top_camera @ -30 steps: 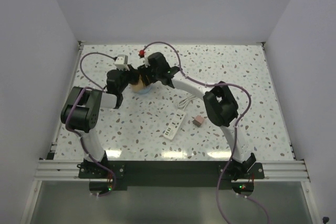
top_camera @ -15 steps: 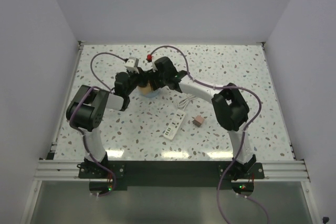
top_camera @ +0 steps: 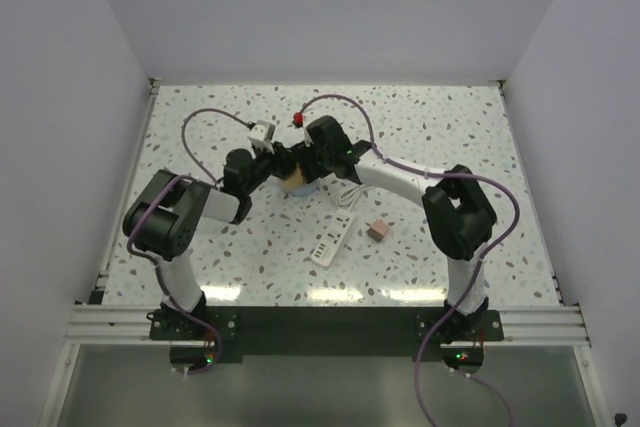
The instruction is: Insert the plug
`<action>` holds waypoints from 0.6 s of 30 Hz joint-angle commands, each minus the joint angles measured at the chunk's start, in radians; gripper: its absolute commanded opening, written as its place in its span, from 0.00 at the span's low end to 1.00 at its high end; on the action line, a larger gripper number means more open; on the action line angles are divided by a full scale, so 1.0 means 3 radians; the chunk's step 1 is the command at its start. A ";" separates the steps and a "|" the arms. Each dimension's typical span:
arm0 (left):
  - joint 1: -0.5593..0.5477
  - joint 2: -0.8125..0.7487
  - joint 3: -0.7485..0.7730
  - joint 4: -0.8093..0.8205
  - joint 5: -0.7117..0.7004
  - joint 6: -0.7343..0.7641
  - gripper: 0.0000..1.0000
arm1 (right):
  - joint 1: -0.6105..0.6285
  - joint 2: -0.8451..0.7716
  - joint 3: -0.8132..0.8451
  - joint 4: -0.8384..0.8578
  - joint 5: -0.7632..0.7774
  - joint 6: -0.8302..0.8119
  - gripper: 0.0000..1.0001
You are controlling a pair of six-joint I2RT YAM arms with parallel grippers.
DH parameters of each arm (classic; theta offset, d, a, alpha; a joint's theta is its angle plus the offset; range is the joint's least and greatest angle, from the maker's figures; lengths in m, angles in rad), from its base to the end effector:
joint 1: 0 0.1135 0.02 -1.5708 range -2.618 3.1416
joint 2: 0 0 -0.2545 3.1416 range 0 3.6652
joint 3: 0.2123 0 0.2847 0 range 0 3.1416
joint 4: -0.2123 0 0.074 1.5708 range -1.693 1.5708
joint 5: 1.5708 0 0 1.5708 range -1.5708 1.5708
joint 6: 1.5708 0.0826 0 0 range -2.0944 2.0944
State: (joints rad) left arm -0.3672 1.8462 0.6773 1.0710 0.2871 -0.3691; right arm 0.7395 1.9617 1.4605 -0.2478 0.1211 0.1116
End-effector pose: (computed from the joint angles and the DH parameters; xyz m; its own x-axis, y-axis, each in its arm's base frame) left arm 0.3703 -0.1675 0.1108 -0.3042 -0.2537 -0.9182 0.5335 0.7531 -0.3849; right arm 0.3792 0.3324 0.1615 -0.5672 -0.3677 -0.7370 -0.5438 0.8392 -0.0002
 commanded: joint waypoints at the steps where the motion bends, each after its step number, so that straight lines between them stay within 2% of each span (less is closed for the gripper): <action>1: -0.0162 -0.0227 -0.0187 -0.0548 0.0123 -0.0033 0.54 | 0.0005 0.0098 0.0147 -0.0283 -0.0045 -0.0050 0.00; 4: -0.0152 -0.0427 -0.0182 -0.0742 -0.0138 0.0059 0.74 | -0.0056 0.0185 0.0316 -0.0324 -0.0122 -0.0096 0.00; 7: -0.0152 -0.0565 -0.0182 -0.0911 -0.0399 0.0156 0.80 | -0.0118 0.0282 0.0536 -0.0411 -0.0265 -0.0182 0.00; 12: -0.0141 -0.0621 -0.0340 -0.0769 -0.0451 0.0090 0.80 | -0.0169 0.0450 0.0817 -0.0524 -0.0399 -0.0244 0.00; 14: -0.0141 -0.0708 -0.0473 -0.0717 -0.0669 0.0029 0.80 | -0.0195 0.0507 0.0950 -0.0590 -0.0500 -0.0270 0.00; 18: -0.0126 -0.0805 -0.0596 -0.0630 -0.0768 0.0013 0.80 | -0.0230 0.0634 0.1099 -0.0647 -0.0598 -0.0285 0.00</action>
State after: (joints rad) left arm -0.3965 1.6333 0.5262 0.8879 0.0803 -0.3622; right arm 0.6807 2.1048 1.7378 -0.4622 -0.0063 0.0441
